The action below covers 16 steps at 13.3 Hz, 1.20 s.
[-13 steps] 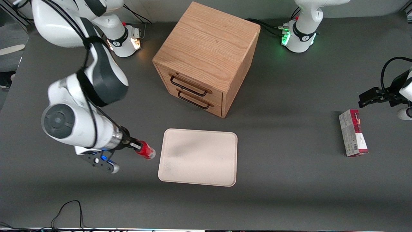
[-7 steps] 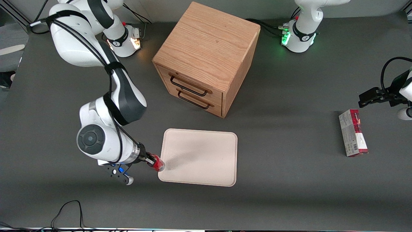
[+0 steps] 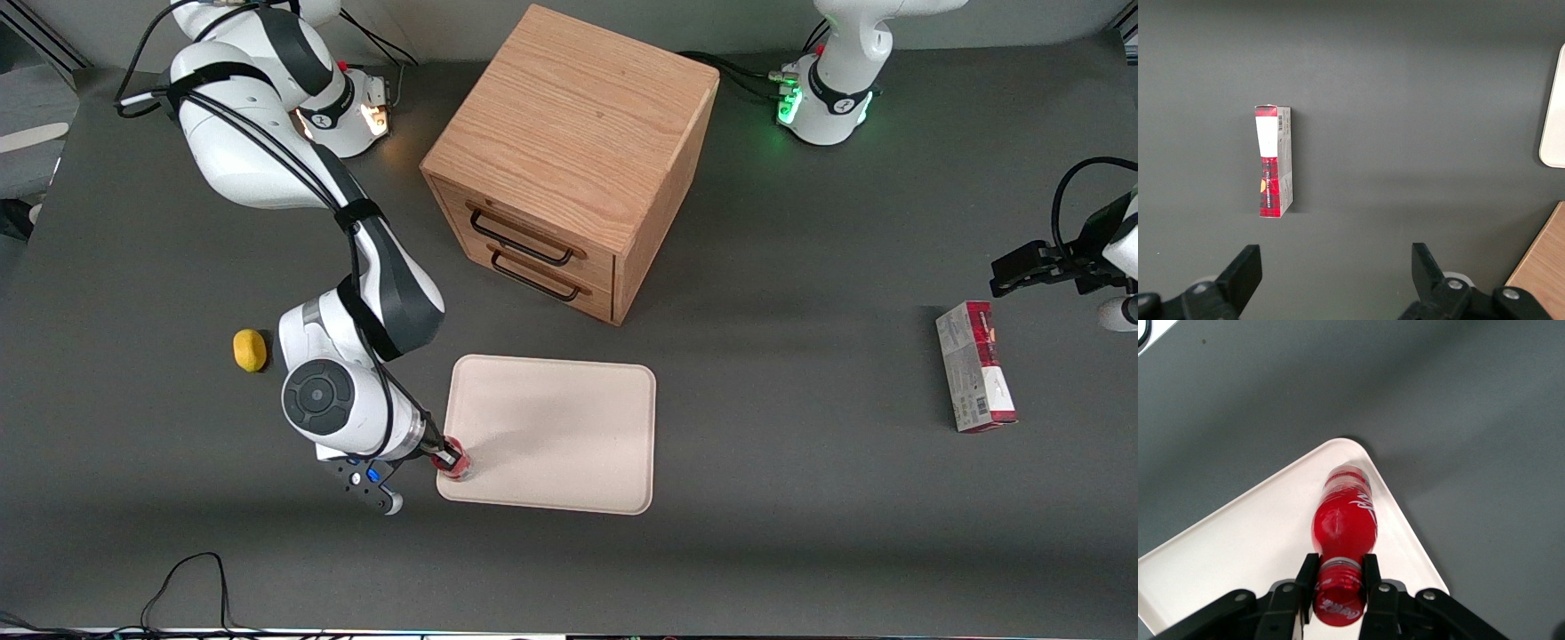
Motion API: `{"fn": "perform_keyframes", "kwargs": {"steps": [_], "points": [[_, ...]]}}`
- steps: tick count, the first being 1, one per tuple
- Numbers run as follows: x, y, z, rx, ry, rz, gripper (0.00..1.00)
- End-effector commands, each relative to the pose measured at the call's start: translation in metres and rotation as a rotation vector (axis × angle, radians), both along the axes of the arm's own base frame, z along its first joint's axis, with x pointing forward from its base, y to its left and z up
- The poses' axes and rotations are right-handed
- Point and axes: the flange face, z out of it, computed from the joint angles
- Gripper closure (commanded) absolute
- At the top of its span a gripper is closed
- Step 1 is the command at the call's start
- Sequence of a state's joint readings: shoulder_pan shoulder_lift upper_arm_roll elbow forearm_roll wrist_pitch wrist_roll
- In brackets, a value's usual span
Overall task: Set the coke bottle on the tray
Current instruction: 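Lower the bottle upright onto the tray and open the right gripper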
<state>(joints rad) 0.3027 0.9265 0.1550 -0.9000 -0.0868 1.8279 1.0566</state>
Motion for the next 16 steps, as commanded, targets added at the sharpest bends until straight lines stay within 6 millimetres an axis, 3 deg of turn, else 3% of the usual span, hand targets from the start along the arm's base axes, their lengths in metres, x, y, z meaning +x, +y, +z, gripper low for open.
{"fn": "perform_keyframes", "kwargs": {"steps": [1,4,5,6,16], "points": [[0.0023,0.0073,0.0099,-0.009,-0.03,-0.021,1.0],[0.0028,0.0075,0.0116,-0.006,-0.037,-0.021,1.0],[0.0025,0.0082,0.0111,-0.004,-0.036,-0.025,0.9],[0.0027,0.0077,0.0105,-0.005,-0.037,-0.029,0.01],[0.0018,0.0084,0.0171,-0.006,-0.041,-0.04,0.0]]}}
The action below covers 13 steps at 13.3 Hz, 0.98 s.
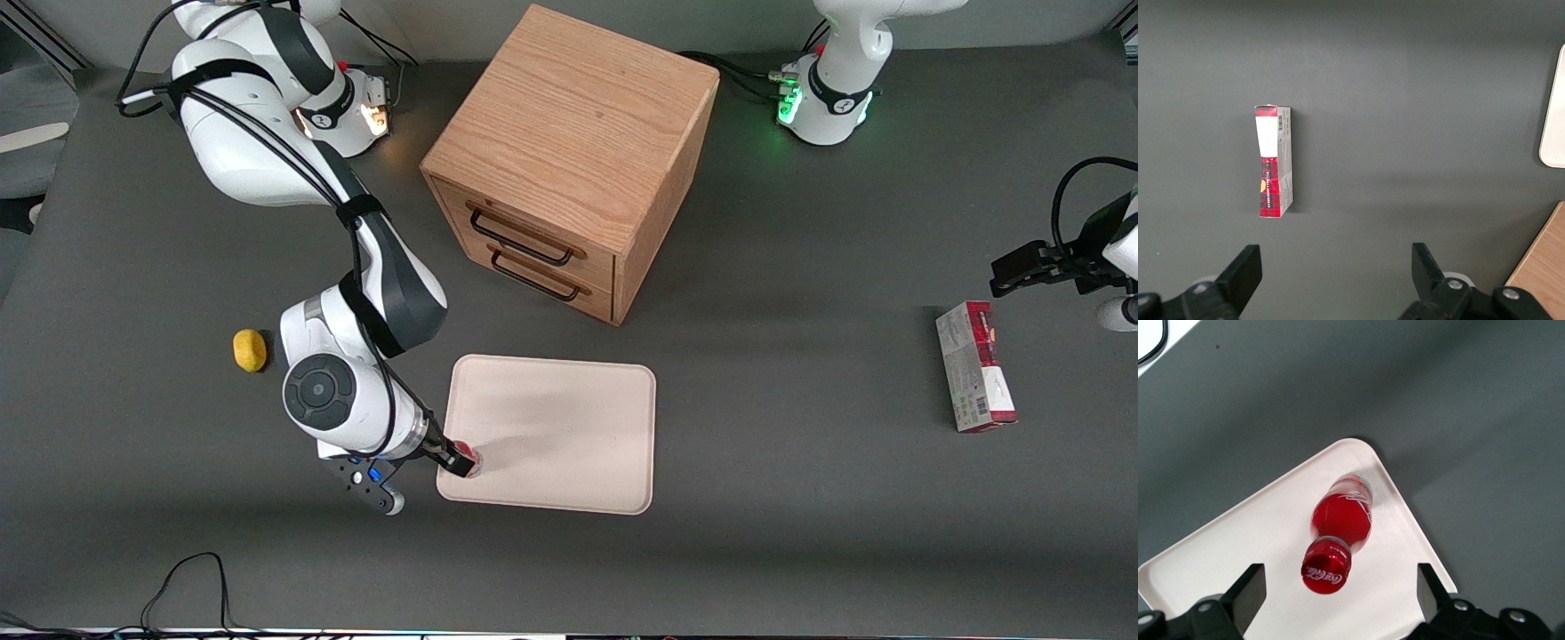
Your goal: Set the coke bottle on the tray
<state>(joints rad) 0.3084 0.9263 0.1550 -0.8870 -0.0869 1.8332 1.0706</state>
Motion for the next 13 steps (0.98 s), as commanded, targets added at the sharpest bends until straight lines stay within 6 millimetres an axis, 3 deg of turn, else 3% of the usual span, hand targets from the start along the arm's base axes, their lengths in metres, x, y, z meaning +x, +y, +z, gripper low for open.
{"fn": "perform_keyframes", "kwargs": {"steps": [1,3,4,8,10,13], "points": [[0.001,0.001,0.016,-0.01,-0.023,-0.041,0.0],[-0.003,-0.022,0.041,-0.027,0.007,-0.029,0.0],[-0.019,-0.028,0.054,-0.053,0.064,0.072,0.0],[-0.088,-0.121,0.131,0.004,0.146,0.338,0.0],[-0.125,-0.149,0.152,-0.009,0.151,0.422,0.0],[-0.165,-0.189,0.169,-0.019,0.148,0.528,0.0]]}}
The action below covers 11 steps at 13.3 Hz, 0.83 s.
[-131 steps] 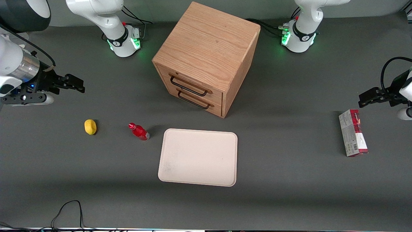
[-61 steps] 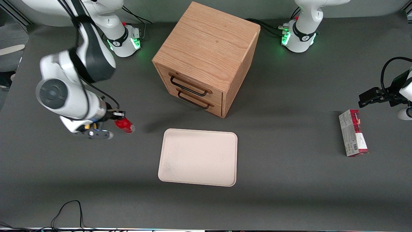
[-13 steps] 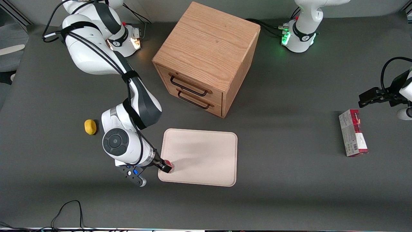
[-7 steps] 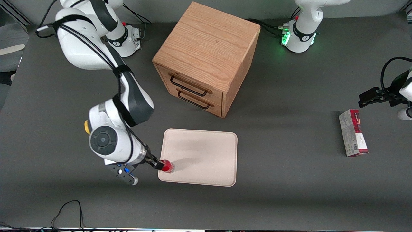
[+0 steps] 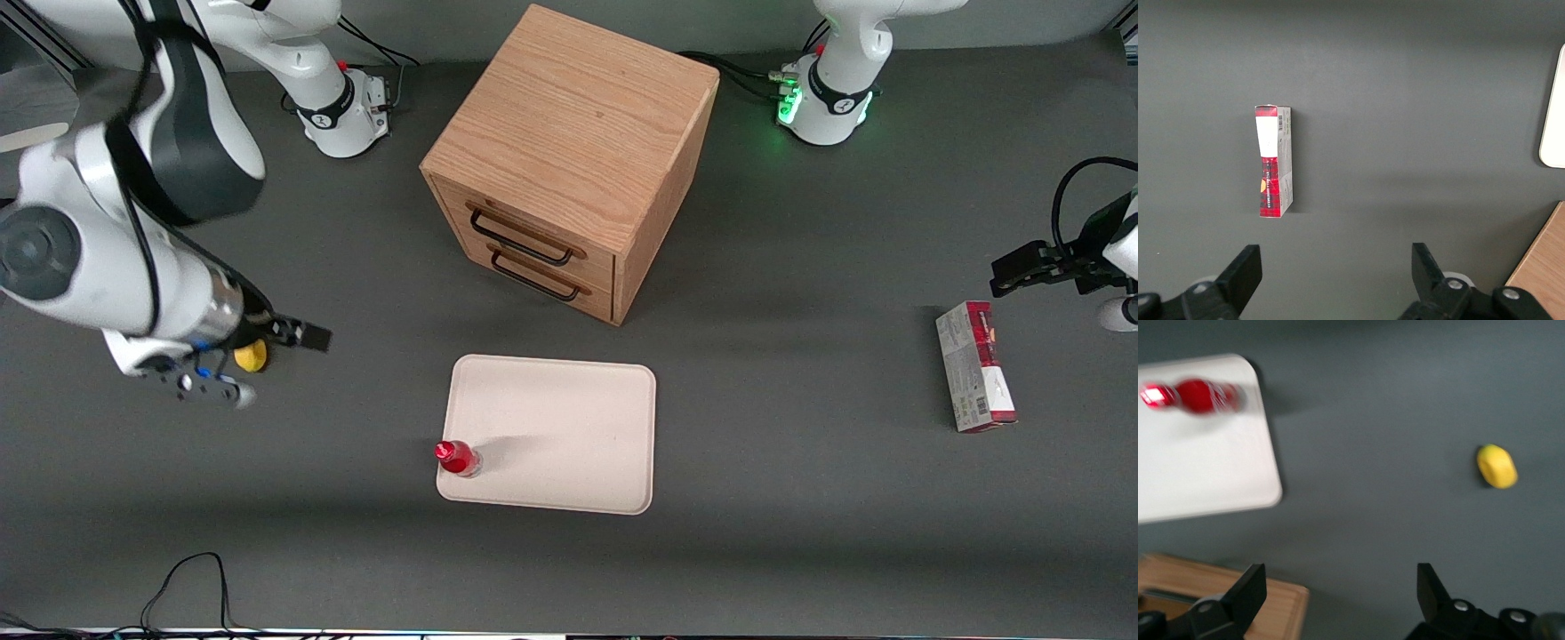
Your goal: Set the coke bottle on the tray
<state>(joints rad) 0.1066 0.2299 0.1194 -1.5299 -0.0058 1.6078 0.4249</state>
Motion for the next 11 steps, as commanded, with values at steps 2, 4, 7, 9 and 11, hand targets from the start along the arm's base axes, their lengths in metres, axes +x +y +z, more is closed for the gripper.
{"fn": "perform_keyframes", "kwargs": {"steps": [2,4,7,9,11], "points": [[-0.069,-0.039,0.01,0.02,-0.001,0.148,0.0],[-0.097,-0.05,0.029,0.032,-0.034,0.214,0.0],[-0.116,-0.083,0.056,0.073,-0.049,0.283,0.0],[-0.118,-0.088,0.072,0.075,-0.063,0.279,0.0],[-0.114,-0.09,0.077,0.072,-0.071,0.271,0.0]]}}
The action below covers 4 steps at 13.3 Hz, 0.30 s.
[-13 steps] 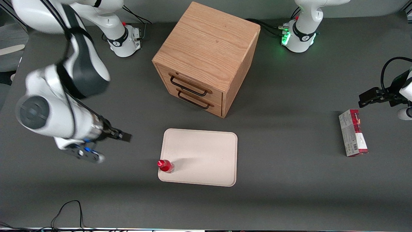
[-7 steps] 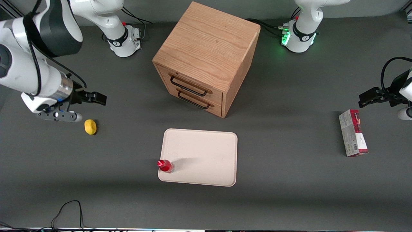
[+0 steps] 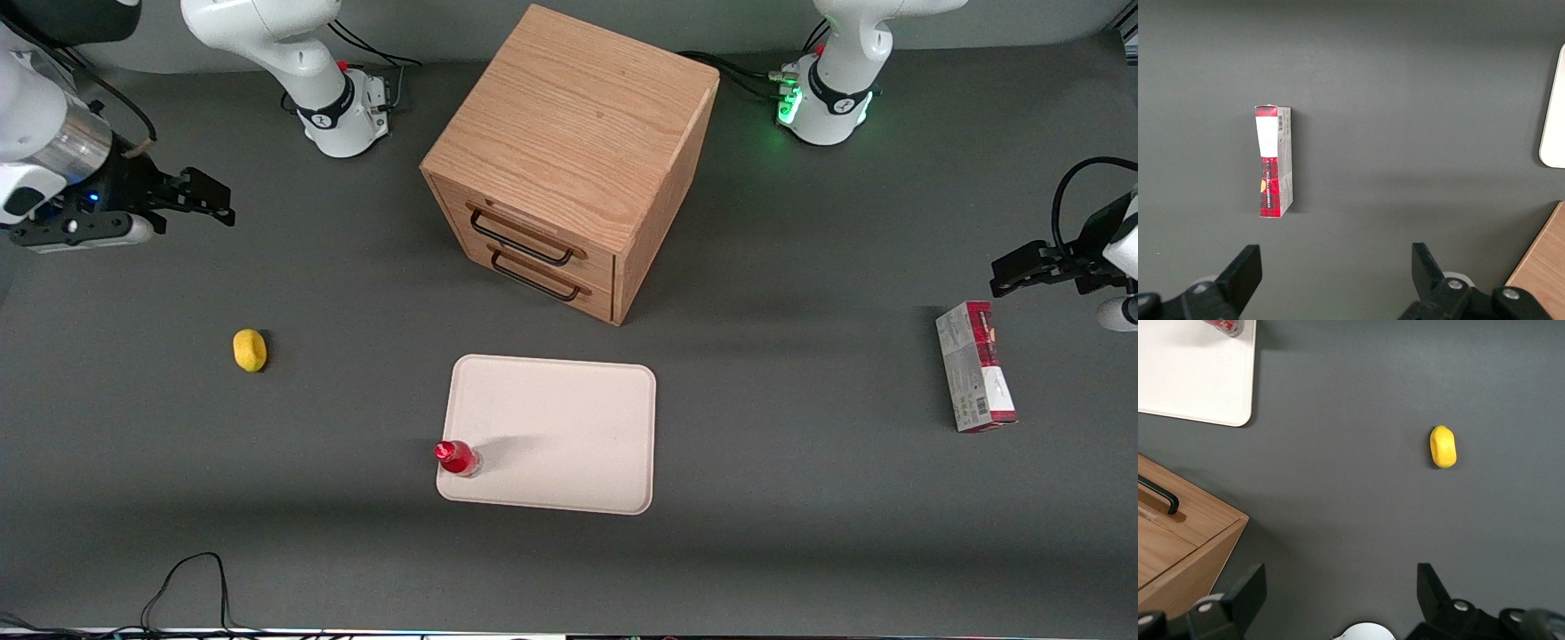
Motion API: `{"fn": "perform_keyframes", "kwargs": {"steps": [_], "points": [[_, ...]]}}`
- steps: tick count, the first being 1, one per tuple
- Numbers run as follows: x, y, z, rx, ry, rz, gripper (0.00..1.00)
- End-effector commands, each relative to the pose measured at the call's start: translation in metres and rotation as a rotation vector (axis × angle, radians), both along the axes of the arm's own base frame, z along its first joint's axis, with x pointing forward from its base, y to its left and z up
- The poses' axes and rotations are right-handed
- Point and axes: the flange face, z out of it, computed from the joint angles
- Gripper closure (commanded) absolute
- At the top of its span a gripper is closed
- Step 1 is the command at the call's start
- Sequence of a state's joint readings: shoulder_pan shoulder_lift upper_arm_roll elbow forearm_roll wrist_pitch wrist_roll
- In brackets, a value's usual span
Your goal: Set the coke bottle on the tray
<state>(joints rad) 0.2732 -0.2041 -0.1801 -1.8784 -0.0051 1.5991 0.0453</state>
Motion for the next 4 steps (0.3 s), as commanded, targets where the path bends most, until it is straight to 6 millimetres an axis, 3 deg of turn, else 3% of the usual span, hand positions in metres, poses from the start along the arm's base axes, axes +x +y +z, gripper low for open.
{"fn": "perform_keyframes", "kwargs": {"steps": [1,4], "points": [[0.002,0.001,0.004,0.005,0.0,0.019,0.0],[0.002,-0.013,0.007,0.01,0.019,-0.019,0.0]]}}
